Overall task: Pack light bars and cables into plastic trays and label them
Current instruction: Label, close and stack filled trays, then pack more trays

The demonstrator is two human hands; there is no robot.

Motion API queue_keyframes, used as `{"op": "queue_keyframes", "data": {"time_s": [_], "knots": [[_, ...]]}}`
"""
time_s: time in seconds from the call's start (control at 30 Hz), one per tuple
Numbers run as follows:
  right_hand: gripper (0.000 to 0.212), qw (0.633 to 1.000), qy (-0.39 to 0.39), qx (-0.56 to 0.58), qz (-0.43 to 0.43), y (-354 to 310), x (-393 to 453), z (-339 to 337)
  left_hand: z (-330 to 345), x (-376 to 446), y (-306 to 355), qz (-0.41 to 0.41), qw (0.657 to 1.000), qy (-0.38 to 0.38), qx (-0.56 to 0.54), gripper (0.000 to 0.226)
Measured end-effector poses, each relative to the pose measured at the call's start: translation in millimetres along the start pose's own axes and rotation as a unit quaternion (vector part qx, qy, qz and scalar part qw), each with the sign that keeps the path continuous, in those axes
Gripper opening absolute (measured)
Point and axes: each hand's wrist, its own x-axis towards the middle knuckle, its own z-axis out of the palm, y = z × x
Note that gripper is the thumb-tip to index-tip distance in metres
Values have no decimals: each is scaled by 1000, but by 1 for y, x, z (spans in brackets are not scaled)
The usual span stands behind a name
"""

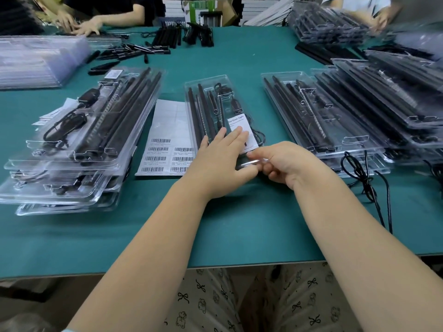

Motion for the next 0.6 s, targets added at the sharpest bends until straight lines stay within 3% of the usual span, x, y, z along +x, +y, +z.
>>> {"op": "queue_keyframes", "data": {"time_s": [0.23, 0.4, 0.47, 0.6], "knots": [[17, 1000, -7, -9, -15, 2, 0, -3, -2, 3, -4, 43, 995, -14, 91, 61], [17, 999, -39, 15, 7, -1, -2, -7, -3, 1, 0, 35, 987, 36, 151, 52], [20, 997, -38, 67, 24, -2, -2, -4, -2, 0, 4, 28, 979, 81, 183, 48], [24, 986, 8, 163, 26, 2, -1, 8, 0, -3, 10, 99, 947, 232, 197, 36]]}}
